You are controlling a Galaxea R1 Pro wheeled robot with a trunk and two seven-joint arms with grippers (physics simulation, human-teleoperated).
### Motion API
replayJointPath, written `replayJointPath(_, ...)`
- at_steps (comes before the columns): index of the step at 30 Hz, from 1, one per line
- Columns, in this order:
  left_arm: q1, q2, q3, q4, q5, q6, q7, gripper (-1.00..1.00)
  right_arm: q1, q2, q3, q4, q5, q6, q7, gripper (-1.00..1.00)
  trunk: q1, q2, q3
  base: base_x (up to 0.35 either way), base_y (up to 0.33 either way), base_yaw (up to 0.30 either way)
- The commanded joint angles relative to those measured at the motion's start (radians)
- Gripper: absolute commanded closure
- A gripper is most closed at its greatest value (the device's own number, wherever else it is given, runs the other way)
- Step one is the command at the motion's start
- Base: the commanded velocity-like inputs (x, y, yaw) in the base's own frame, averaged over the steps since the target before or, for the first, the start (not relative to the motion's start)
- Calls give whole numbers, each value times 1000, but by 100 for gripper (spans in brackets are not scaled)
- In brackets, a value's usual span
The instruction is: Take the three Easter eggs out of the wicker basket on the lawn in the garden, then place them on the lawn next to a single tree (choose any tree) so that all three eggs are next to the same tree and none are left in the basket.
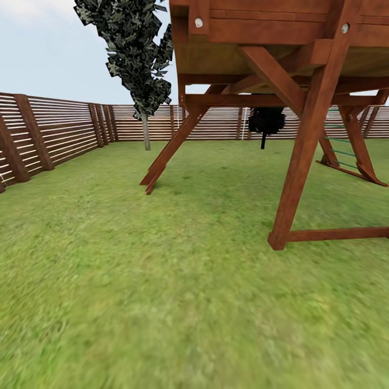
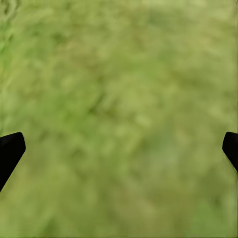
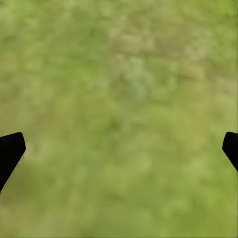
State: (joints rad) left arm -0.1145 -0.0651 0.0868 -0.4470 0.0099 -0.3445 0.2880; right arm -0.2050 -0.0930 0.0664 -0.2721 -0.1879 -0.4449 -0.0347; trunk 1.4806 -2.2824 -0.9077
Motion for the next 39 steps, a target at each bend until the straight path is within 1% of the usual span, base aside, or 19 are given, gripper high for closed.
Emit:
replayJointPath(1,-1,-1,4,1,1,-4,-1,-100,-1,-1,7,1,-7,-3,-4,-100,4,-8,-4,337,0,0)
replayJointPath(17,-1,-2,3,2,0,-4,-1,-100,-1,-1,7,0,-6,-3,-4,-100,66,-120,-54,337,0,0)
replayJointPath(21,-1,-8,2,2,-1,-3,-1,-100,-1,-1,7,0,-6,-3,-4,-100,66,-120,-54,337,0,0)
replayJointPath(28,-1,-3,3,2,-1,-1,0,-100,-1,-1,7,-1,-6,-3,-4,-100,66,-120,-54,337,0,0)
replayJointPath(33,-1,-8,2,2,-1,-1,0,-100,-1,-1,7,0,-6,-3,-4,-100,66,-120,-54,337,0,0)
replayJointPath(39,-1,-8,2,2,0,-1,-1,-100,-1,-1,7,1,-5,-3,-4,-100,89,-162,-73,337,0,0)
